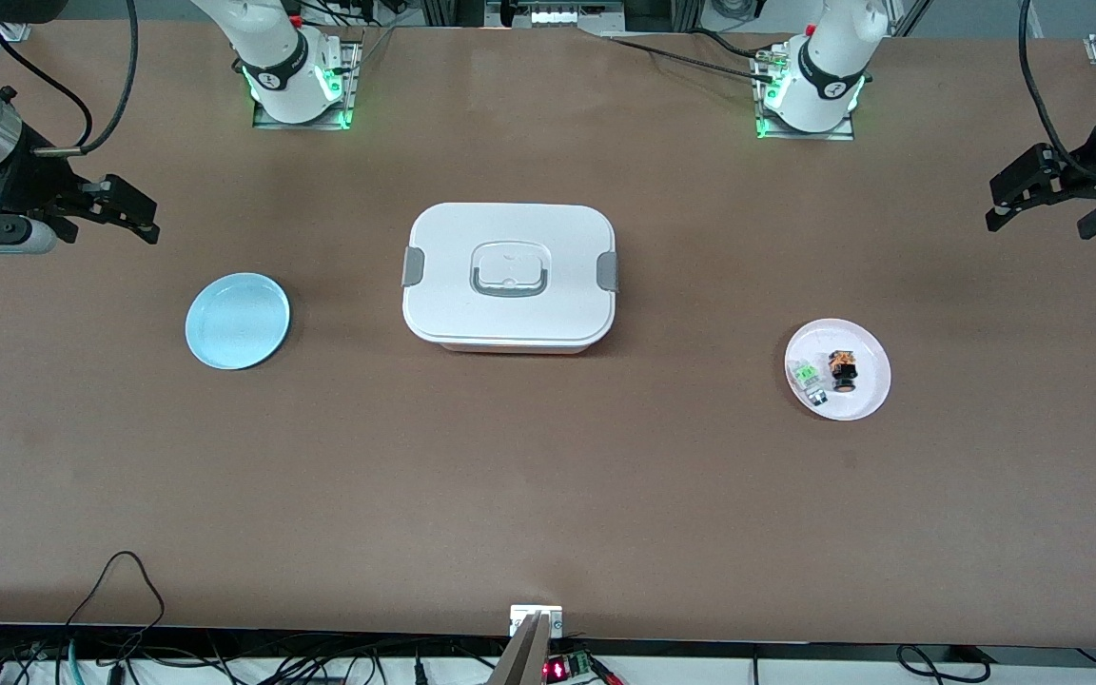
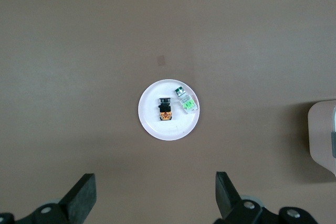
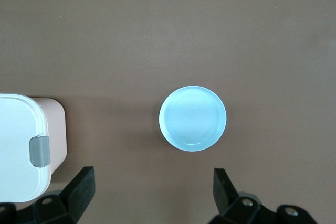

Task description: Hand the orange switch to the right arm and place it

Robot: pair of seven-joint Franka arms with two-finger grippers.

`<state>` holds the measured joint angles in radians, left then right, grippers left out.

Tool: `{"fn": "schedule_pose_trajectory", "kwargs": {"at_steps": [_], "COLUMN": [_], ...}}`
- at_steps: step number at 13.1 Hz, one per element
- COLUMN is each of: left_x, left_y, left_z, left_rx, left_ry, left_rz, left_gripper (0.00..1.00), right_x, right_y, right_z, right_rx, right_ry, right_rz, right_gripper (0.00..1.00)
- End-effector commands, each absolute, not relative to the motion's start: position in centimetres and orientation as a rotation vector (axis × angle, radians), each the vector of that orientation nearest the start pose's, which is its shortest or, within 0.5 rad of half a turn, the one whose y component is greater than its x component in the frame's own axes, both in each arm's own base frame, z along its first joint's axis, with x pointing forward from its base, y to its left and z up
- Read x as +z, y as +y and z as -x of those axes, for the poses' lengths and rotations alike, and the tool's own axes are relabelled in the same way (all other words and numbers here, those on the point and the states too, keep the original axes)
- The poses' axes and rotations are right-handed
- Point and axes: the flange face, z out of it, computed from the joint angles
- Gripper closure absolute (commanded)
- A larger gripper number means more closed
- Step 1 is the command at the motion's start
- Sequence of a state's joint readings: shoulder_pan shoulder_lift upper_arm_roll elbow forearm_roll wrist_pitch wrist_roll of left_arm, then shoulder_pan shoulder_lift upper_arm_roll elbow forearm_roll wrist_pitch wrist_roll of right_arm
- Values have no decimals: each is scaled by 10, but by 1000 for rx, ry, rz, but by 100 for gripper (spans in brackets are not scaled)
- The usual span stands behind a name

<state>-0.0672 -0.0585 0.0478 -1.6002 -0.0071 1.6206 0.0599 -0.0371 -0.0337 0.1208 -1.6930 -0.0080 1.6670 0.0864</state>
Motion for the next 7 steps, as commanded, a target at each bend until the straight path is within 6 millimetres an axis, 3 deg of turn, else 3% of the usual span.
{"fn": "schedule_pose_trajectory", "kwargs": {"at_steps": [1,7], "left_x": [654,654], "left_y": [-11,-12], "left_z": [-536,-538], "left_rx": [-139,-142], "left_ry": [143,138], "left_rz": [3158,3158], "left_gripper": [0,0], "right_x": [597,597], "right_y": [46,47], "right_z": [-550,-550], "right_rx": [-1,-1], "right_ry": [11,9], "right_rz": [3152,3150], "right_gripper": [0,0]}}
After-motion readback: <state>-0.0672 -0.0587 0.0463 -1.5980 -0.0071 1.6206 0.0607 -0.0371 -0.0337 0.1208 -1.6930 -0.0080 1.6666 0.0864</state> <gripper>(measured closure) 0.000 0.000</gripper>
